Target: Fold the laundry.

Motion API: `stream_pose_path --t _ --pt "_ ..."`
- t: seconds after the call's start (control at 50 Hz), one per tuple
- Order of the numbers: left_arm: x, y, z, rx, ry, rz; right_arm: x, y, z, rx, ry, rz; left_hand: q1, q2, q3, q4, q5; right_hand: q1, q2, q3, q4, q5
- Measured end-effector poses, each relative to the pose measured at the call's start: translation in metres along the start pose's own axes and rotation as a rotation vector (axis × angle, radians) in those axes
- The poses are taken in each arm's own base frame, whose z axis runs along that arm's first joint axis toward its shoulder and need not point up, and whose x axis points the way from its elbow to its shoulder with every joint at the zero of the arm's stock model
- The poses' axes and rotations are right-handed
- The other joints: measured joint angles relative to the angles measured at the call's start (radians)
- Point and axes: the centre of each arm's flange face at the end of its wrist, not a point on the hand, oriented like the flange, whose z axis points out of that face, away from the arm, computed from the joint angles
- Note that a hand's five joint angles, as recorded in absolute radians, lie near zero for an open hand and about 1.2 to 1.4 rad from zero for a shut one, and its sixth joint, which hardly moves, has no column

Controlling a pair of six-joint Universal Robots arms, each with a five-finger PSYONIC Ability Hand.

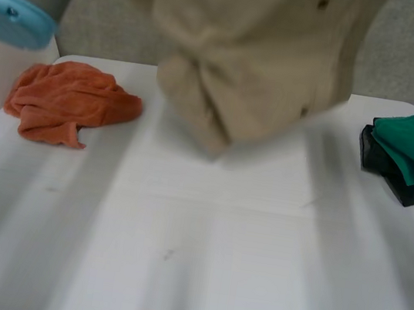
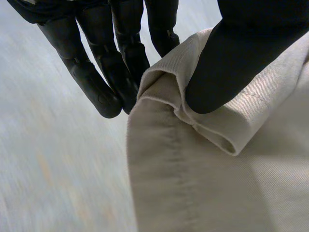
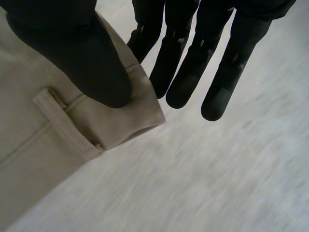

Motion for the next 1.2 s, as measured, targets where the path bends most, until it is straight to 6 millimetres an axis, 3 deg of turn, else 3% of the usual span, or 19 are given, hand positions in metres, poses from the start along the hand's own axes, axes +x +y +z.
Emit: stream_pose_path --t 0.06,0.14,0.26,0.28,0.42,0.46,0.5,0.56,0.64,0.74,0.76,0.84,0.86,0.94,1.06,1.2 --pt "-0.002 -0.016 0.003 0.077 -0.007 -0.053 0.002 -0.013 0.005 0.067 0.018 0.015 0.000 0.000 0.000 0.000 0.000 0.000 0.000 0.000 0.000 0.007" --pt "0.000 -0.012 -0.001 0.057 0.007 -0.093 -0.002 -0.013 0.000 0.047 -0.025 0.022 0.000 0.000 0.000 0.000 0.000 0.000 0.000 0.000 0.000 0.007" --pt "0.010 0.043 -0.025 -0.160 0.052 -0.112 -0.013 0.027 -0.033 -0.179 -0.152 0.016 0.000 0.000 0.000 0.001 0.000 0.000 0.000 0.002 0.001 0.007" --pt "0.010 0.043 -0.025 -0.160 0.052 -0.112 -0.013 0.027 -0.033 -0.179 -0.152 0.016 0.000 0.000 0.000 0.001 0.000 0.000 0.000 0.002 0.001 0.007" --pt "0.033 0.143 -0.085 -0.501 0.126 -0.114 -0.033 0.106 -0.114 -0.536 -0.330 0.028 0.000 0.000 0.002 0.003 0.000 0.000 0.000 0.002 0.002 0.007" --pt "0.038 0.161 -0.100 -0.565 0.144 -0.114 -0.039 0.120 -0.133 -0.594 -0.373 0.031 0.000 0.001 0.002 0.003 0.000 0.000 0.000 0.002 0.002 0.007" --pt "0.047 0.188 -0.127 -0.684 0.173 -0.108 -0.048 0.141 -0.169 -0.691 -0.455 0.022 0.000 0.001 0.002 0.003 0.000 0.000 0.000 0.003 0.002 0.007" --pt "0.052 0.202 -0.150 -0.788 0.194 -0.097 -0.053 0.153 -0.197 -0.760 -0.522 0.000 0.000 0.001 0.002 0.003 0.000 0.000 0.000 0.003 0.002 0.007" --pt "0.054 0.199 -0.179 -0.930 0.223 -0.074 -0.051 0.151 -0.222 -0.830 -0.591 -0.039 0.000 0.001 0.002 0.003 0.000 0.000 0.000 0.004 0.002 0.007" --pt "0.052 0.182 -0.207 -1.072 0.261 -0.048 -0.040 0.131 -0.240 -0.908 -0.665 -0.086 -0.006 -0.010 -0.005 -0.005 -0.006 0.000 0.013 0.007 0.002 0.007" --pt "0.051 0.175 -0.216 -1.115 0.277 -0.039 -0.033 0.121 -0.245 -0.941 -0.692 -0.102 -0.161 -0.196 -0.189 -0.195 -0.162 0.000 0.013 0.007 0.002 0.007" --pt "0.047 0.162 -0.231 -1.172 0.304 -0.017 -0.019 0.101 -0.255 -1.003 -0.757 -0.121 -0.426 -0.436 -0.425 -0.434 -0.394 0.000 0.014 0.007 0.002 0.007" --pt "0.045 0.158 -0.233 -1.176 0.310 -0.008 -0.016 0.096 -0.258 -1.016 -0.780 -0.120 -0.794 -0.794 -0.781 -0.796 -0.755 0.000 0.015 0.007 0.002 0.007" --pt "0.039 0.148 -0.231 -1.132 0.320 0.022 -0.011 0.087 -0.267 -1.025 -0.835 -0.100 -0.843 -0.894 -0.883 -0.894 -0.861 0.000 0.023 0.007 0.002 0.007" --pt "0.037 0.143 -0.211 -0.981 0.337 0.080 -0.012 0.090 -0.274 -1.003 -0.847 -0.086 -0.843 -0.899 -0.888 -0.898 -0.868 0.000 0.023 0.007 0.002 0.007" --pt "0.044 0.166 -0.174 -0.783 0.375 0.180 -0.016 0.099 -0.277 -0.981 -0.806 -0.081 -0.577 -0.654 -0.644 -0.651 -0.611 0.000 0.023 0.007 0.002 0.007"
